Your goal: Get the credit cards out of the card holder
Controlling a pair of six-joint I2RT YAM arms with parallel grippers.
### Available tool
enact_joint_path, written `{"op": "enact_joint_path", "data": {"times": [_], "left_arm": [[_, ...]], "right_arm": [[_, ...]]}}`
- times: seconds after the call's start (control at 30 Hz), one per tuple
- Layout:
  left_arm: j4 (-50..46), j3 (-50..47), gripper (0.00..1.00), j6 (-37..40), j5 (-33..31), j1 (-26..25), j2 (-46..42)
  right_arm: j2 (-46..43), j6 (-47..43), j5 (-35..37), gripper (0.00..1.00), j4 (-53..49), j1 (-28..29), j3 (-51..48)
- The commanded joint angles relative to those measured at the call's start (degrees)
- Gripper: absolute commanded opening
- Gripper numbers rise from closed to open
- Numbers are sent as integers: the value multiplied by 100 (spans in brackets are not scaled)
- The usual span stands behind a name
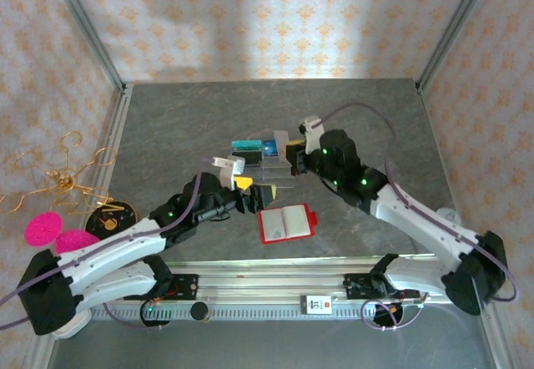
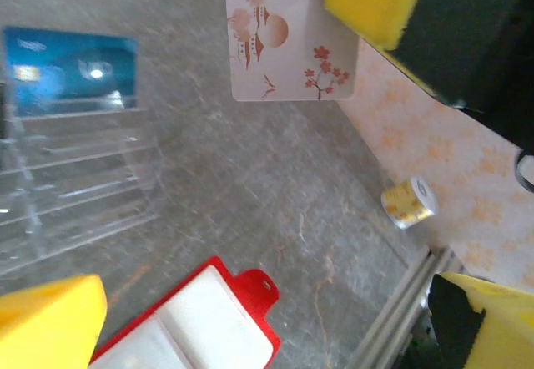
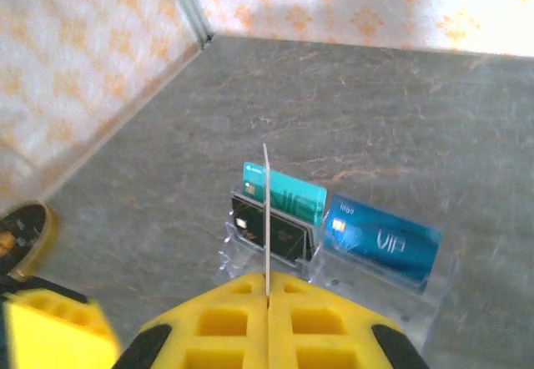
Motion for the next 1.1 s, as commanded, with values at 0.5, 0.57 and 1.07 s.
{"op": "enact_joint_path", "data": {"times": [0.5, 0.57, 1.07], "left_arm": [[-1289, 297, 99, -35, -1499, 276, -643], [-1272, 316, 99, -34, -1643, 296, -654], [-1056, 487, 99, 291, -2171, 463, -44]], "right_arm": [[2879, -5350, -1570, 0, -3968, -264, 3725], [3256, -5750, -1534, 0, -4326, -279, 4194], [3901, -7202, -1932, 0, -5237, -795, 4553]]}}
